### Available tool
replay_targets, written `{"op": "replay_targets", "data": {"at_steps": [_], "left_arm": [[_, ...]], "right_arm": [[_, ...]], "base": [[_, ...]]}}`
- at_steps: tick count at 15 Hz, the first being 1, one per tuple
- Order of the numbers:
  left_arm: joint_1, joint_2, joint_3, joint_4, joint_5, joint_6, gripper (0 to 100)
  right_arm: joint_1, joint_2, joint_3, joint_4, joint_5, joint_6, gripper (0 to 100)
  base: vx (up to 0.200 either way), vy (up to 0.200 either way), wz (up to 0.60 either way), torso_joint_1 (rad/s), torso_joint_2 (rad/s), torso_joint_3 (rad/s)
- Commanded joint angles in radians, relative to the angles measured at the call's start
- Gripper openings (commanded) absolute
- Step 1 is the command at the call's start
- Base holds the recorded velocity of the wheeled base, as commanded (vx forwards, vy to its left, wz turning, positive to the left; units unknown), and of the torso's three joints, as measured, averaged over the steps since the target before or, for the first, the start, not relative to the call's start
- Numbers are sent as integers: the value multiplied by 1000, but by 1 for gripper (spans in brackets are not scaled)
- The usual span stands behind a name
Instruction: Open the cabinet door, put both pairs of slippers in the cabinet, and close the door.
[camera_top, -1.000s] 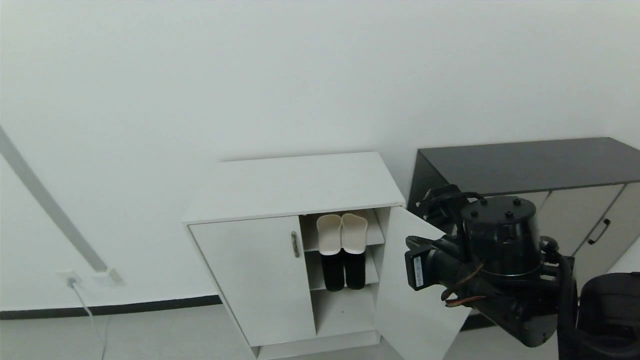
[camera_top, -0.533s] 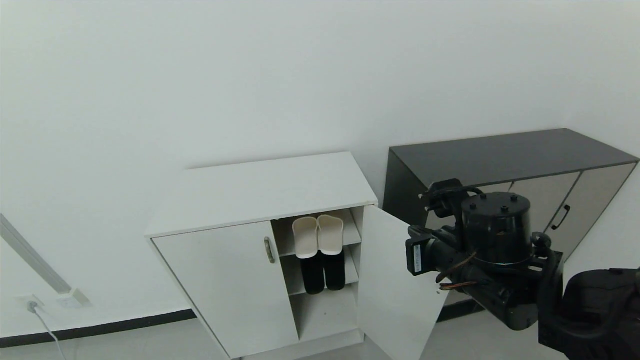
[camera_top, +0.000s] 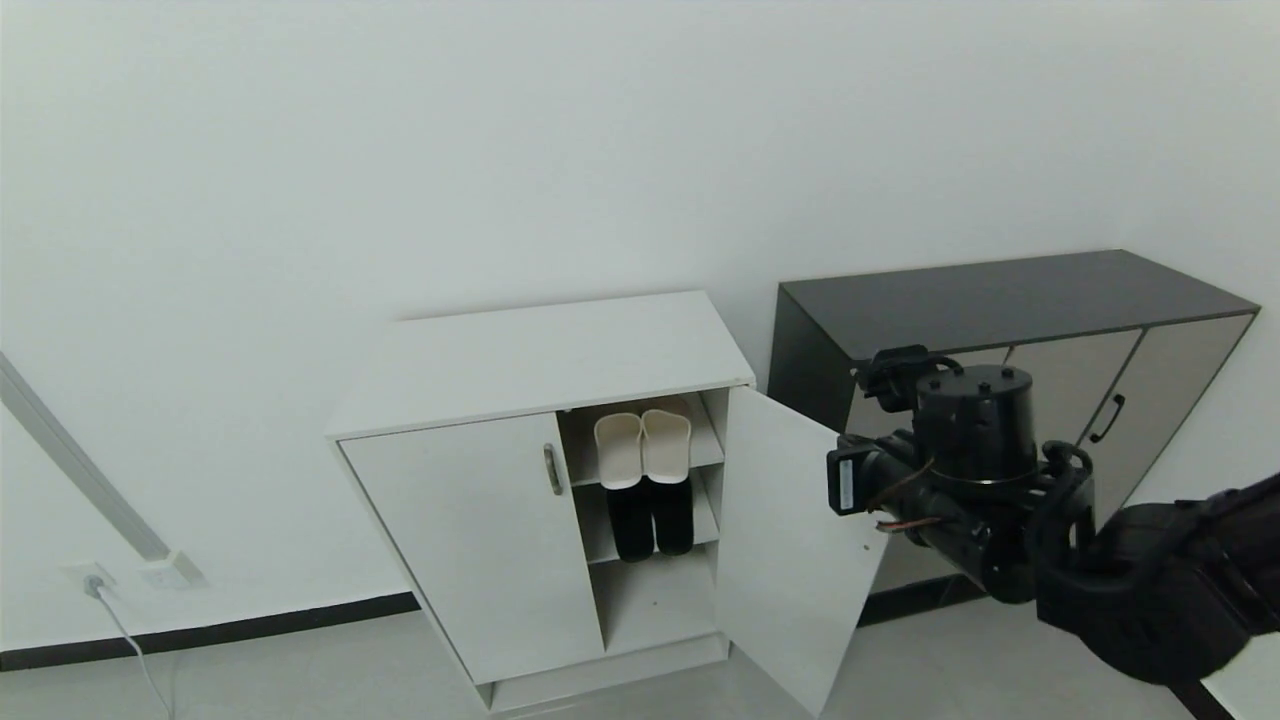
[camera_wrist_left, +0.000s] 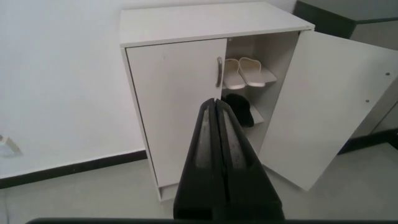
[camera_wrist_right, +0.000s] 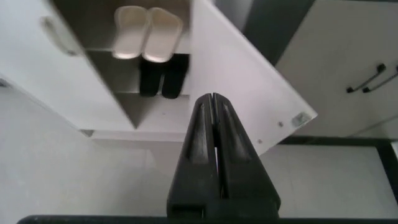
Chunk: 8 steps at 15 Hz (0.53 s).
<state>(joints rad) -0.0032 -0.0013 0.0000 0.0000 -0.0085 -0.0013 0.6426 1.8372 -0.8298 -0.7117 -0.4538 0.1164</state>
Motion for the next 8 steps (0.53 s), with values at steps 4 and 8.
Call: {"op": "replay_targets", "data": {"at_steps": [4, 8], "left_arm": [[0, 1, 0, 0, -1, 1, 0], [0, 1, 0, 0, -1, 1, 0]], "right_arm": [[-195, 191, -155, 0, 58, 2, 0], [-262, 254, -203, 0, 113, 5, 0]], "base": [[0, 0, 0, 0, 0, 0], [0, 0, 0, 0, 0, 0]]}}
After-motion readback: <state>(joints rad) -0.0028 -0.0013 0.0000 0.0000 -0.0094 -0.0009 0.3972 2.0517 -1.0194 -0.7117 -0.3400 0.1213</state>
